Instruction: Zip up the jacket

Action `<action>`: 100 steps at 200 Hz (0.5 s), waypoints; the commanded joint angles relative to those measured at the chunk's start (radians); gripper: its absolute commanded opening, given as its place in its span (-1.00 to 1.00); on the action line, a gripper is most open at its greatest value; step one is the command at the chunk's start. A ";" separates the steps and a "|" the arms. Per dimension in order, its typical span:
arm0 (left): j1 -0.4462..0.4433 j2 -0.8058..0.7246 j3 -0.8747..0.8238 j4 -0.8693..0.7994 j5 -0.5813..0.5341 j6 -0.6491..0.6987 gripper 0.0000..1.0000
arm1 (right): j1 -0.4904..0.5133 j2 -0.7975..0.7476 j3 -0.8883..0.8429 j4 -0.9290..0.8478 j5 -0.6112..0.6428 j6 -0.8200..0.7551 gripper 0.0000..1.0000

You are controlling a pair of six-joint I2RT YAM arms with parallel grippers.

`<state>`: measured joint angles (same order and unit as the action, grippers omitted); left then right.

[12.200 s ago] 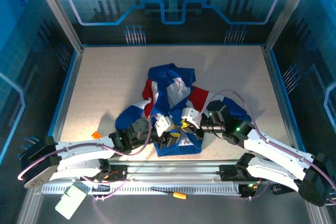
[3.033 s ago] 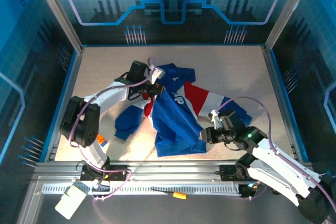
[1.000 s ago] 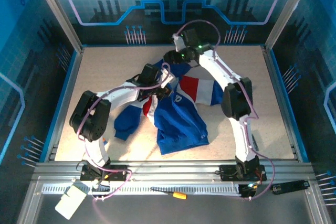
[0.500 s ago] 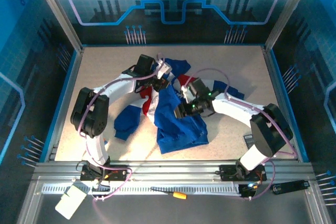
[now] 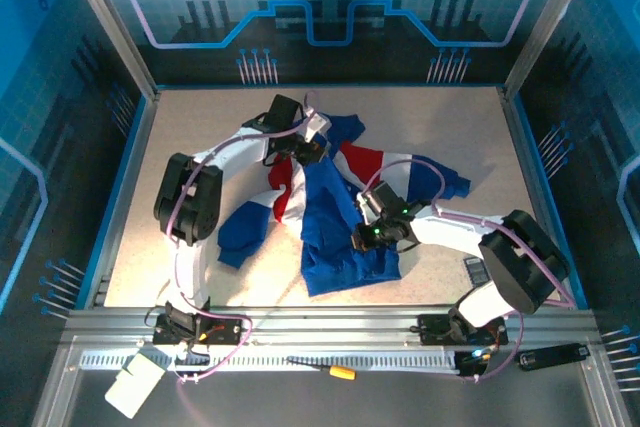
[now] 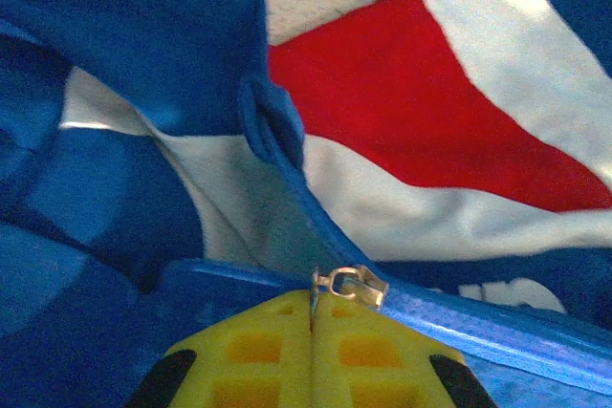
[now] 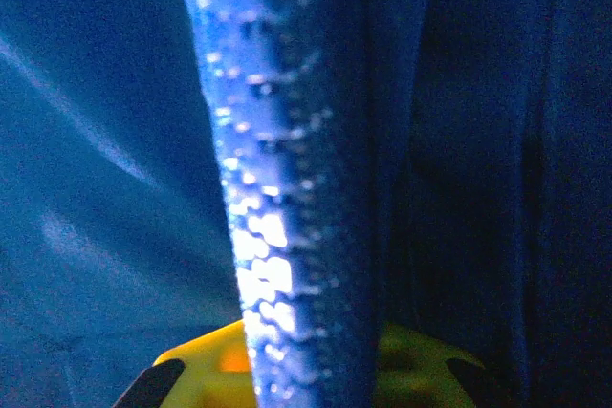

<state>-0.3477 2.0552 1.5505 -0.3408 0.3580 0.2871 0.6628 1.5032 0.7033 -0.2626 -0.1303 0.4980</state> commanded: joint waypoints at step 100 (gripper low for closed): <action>0.073 0.159 0.280 -0.034 -0.112 -0.046 -0.89 | 0.013 0.011 0.030 -0.051 0.015 0.013 -0.64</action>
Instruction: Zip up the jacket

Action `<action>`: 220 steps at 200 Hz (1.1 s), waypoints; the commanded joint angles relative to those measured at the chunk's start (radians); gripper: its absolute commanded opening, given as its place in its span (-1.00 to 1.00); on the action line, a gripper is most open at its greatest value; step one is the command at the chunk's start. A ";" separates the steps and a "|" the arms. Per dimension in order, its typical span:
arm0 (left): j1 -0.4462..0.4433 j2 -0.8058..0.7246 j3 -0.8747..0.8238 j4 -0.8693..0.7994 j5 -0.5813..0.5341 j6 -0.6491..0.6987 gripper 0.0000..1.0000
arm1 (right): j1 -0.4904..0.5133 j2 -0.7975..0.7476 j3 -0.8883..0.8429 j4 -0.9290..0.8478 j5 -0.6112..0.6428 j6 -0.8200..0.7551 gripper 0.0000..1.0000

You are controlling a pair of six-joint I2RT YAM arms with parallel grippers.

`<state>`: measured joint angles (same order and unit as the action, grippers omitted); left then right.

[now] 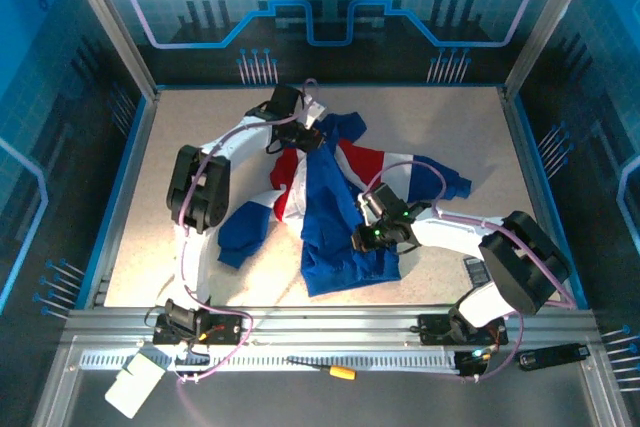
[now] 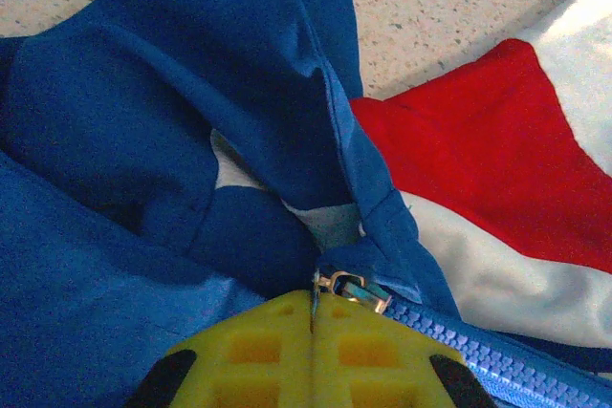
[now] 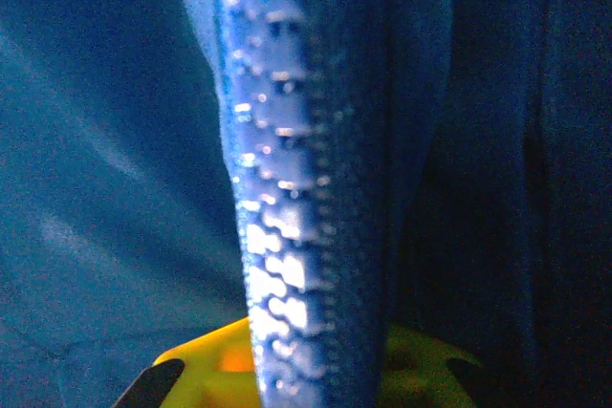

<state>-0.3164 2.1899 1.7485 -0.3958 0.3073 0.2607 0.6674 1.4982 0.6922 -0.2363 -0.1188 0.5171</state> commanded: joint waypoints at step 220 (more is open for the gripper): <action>0.297 -1.071 -0.879 0.226 -0.212 -0.235 0.43 | -0.494 -0.381 0.193 -0.220 0.076 -0.310 0.39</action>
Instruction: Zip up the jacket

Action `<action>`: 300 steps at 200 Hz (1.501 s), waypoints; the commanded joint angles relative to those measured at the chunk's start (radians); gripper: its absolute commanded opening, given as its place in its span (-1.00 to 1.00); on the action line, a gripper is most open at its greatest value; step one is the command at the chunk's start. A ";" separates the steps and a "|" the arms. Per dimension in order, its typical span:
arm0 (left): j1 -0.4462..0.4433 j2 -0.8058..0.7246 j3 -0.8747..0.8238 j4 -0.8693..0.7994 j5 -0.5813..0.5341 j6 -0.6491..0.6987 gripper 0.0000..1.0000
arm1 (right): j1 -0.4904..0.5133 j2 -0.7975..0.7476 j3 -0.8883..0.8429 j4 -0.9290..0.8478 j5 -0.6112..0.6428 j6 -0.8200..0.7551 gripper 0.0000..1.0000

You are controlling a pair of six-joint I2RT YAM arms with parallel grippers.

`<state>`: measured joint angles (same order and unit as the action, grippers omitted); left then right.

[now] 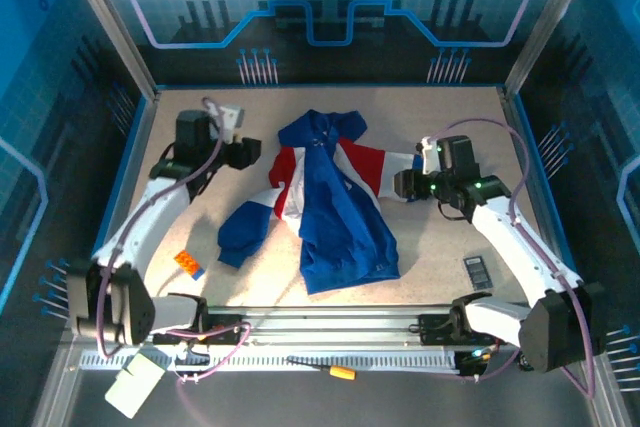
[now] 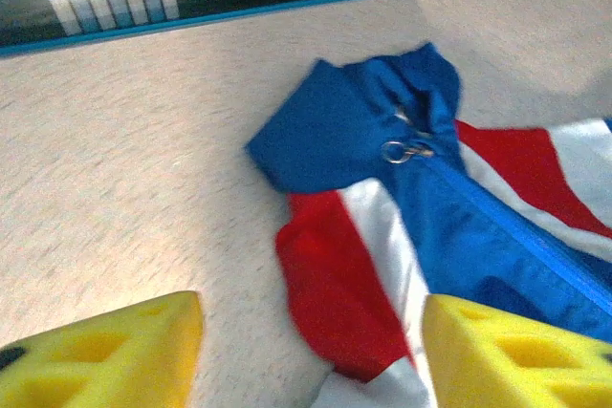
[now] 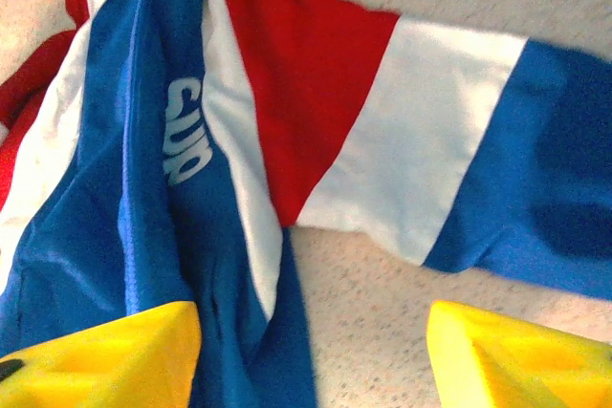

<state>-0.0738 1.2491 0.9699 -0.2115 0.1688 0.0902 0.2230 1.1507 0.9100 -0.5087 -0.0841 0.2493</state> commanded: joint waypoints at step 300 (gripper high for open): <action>0.102 0.098 -0.720 1.182 -0.119 -0.098 0.99 | -0.205 0.190 -0.595 1.361 0.101 -0.211 0.99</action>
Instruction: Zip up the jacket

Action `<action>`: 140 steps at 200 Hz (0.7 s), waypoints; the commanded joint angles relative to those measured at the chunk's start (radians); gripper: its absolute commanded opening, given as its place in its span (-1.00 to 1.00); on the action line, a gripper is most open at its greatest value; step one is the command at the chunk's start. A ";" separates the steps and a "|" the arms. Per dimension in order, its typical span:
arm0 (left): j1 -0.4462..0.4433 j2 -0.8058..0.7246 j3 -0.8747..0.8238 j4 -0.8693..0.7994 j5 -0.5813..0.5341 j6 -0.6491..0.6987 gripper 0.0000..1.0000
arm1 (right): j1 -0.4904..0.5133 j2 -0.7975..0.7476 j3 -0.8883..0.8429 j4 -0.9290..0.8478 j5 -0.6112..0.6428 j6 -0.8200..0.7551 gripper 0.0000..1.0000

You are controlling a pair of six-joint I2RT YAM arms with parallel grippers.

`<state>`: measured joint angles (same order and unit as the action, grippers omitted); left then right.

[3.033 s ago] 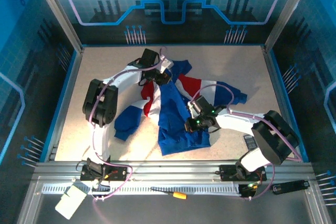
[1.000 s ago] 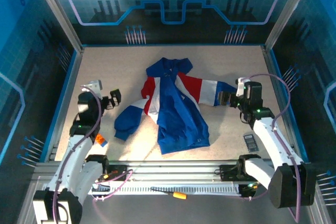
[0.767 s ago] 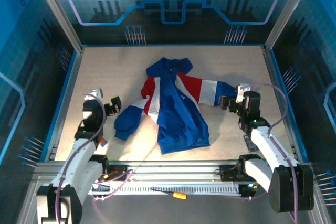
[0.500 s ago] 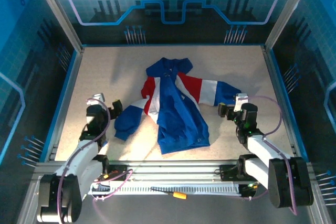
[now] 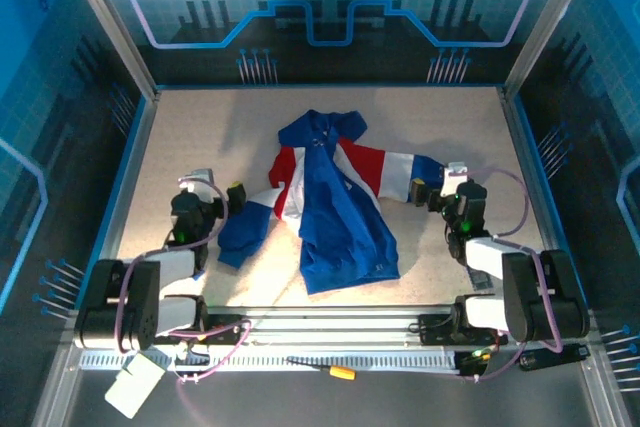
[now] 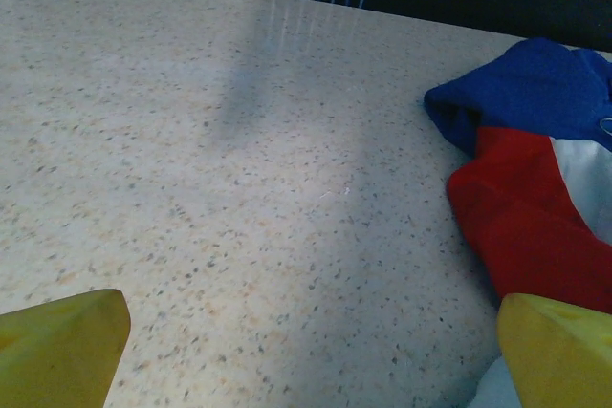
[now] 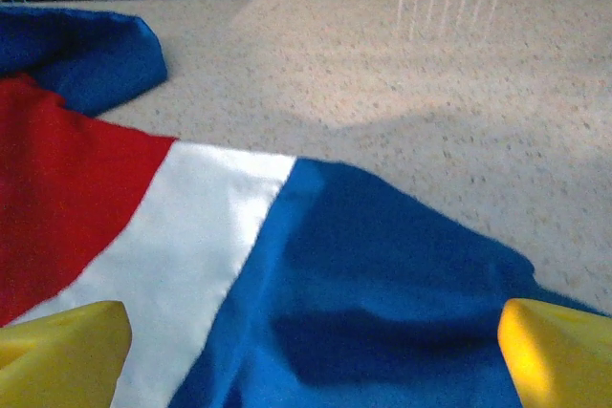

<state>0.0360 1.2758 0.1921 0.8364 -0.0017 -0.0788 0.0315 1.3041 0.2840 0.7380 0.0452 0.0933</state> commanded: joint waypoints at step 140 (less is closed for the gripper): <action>-0.018 0.280 0.193 0.087 -0.014 0.073 0.99 | 0.022 0.236 0.110 0.161 0.017 -0.093 0.99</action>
<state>0.0246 1.5734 0.3782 1.0042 0.0044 -0.0193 0.0387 1.5539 0.3870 0.9840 0.0525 0.0349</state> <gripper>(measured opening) 0.994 0.996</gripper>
